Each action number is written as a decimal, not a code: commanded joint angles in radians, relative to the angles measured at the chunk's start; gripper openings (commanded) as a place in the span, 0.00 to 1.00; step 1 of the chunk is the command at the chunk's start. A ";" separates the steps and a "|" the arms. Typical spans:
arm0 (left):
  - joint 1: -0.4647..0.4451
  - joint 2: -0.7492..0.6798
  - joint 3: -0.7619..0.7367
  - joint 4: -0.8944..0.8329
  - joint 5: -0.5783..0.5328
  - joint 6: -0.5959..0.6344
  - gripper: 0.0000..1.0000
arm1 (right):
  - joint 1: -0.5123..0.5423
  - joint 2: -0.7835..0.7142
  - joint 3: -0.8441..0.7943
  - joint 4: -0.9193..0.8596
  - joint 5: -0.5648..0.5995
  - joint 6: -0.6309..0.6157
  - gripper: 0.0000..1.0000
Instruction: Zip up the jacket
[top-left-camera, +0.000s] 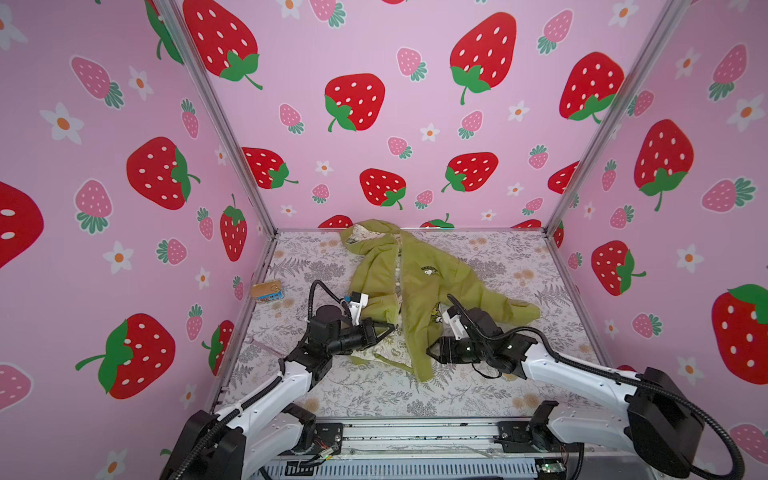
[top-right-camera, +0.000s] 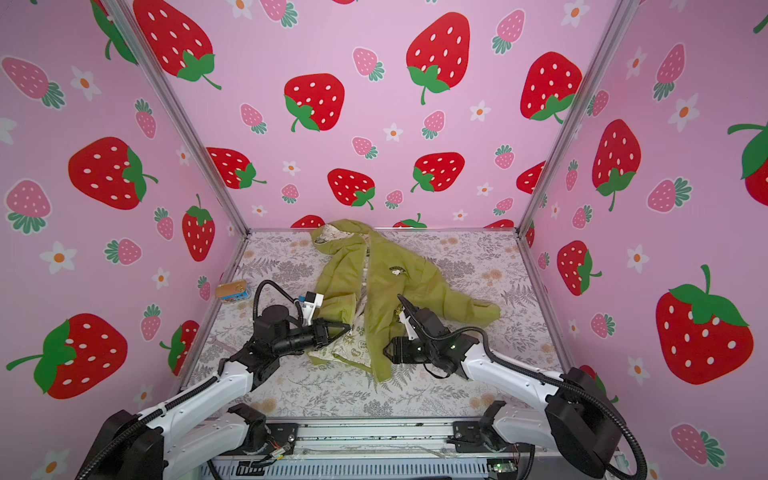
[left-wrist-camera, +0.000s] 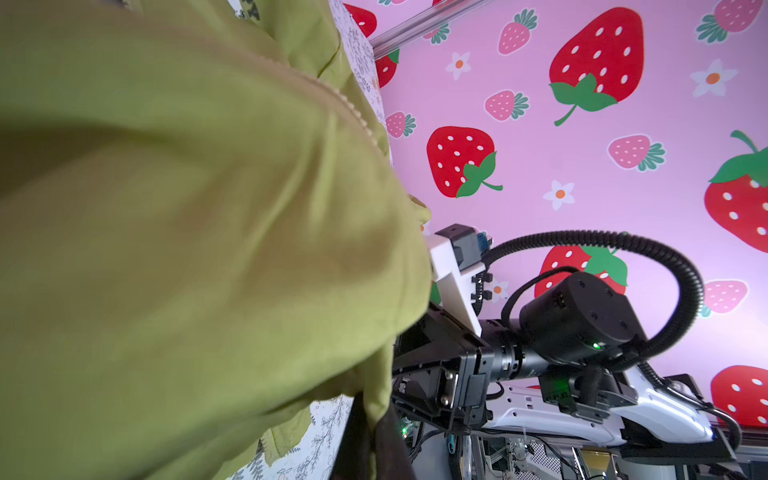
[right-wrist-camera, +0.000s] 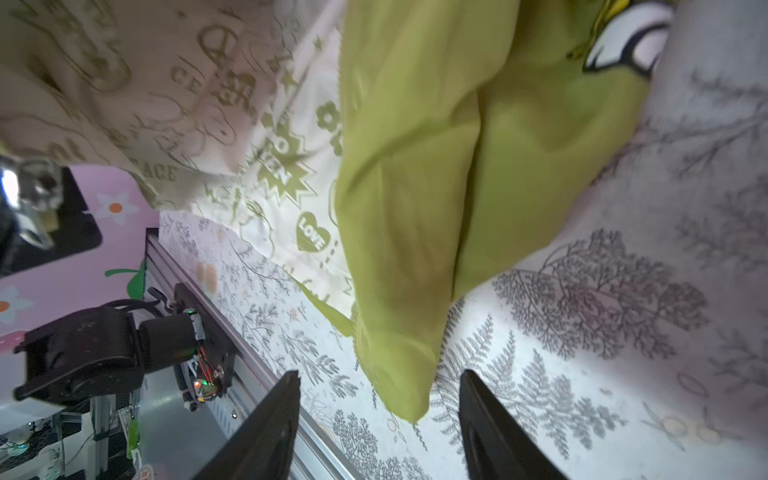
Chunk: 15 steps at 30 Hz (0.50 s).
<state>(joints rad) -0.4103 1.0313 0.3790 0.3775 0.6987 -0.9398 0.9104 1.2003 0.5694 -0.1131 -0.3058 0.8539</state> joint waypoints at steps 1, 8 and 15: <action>0.003 0.019 -0.010 0.036 0.000 -0.008 0.00 | 0.047 -0.025 -0.074 0.074 -0.016 0.094 0.64; 0.003 -0.003 -0.019 0.033 0.004 -0.019 0.00 | 0.154 -0.011 -0.206 0.288 0.010 0.276 0.67; 0.004 -0.035 -0.026 0.011 0.001 -0.019 0.00 | 0.192 0.054 -0.284 0.514 0.014 0.372 0.65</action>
<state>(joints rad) -0.4103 1.0138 0.3676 0.3851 0.6960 -0.9489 1.0931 1.2289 0.3027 0.2630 -0.3103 1.1530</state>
